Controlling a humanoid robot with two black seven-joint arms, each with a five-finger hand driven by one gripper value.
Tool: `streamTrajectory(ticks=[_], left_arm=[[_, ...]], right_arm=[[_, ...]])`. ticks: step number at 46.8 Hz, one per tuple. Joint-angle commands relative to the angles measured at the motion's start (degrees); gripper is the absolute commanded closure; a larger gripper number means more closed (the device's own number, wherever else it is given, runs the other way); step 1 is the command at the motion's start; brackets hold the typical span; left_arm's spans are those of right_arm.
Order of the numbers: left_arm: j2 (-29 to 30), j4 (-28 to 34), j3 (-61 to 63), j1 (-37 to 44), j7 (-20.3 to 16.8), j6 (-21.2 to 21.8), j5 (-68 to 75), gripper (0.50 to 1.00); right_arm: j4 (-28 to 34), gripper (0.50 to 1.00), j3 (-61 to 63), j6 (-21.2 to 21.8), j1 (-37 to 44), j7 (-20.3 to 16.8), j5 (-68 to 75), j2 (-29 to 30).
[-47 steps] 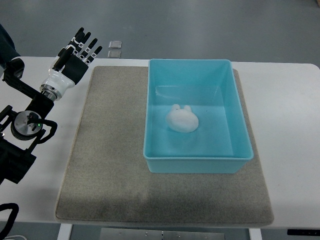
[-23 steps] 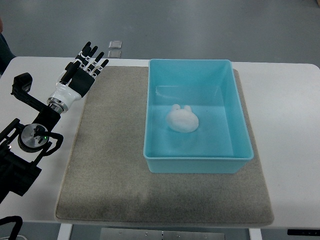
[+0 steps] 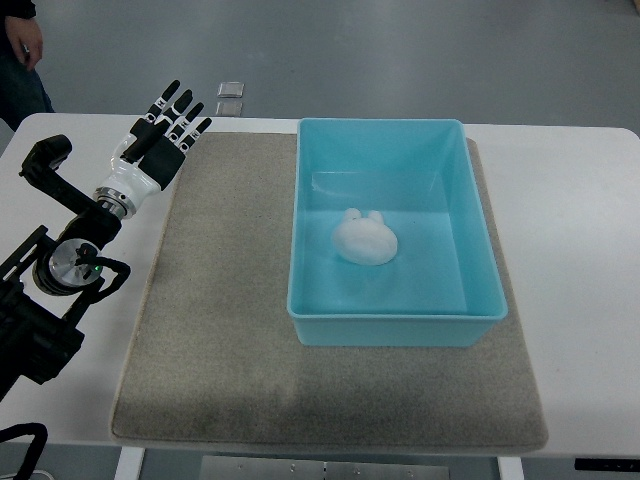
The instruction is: Place white toy into blue box with left hand
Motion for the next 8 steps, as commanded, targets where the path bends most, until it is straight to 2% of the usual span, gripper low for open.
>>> streamTrajectory(ticks=[1, 8], left_arm=[[0.0, 0.0, 0.0, 0.0, 0.0, 1.1, 0.4, 0.506], [0.1, 0.1, 0.0, -0.1, 0.0, 1.6, 0.8, 0.506]], right_arm=[[0.5, 0.564, 0.0, 0.1, 0.0, 0.0, -0.2, 0.0], [0.5, 0.564, 0.0, 0.0, -0.1, -0.1, -0.3, 0.0]])
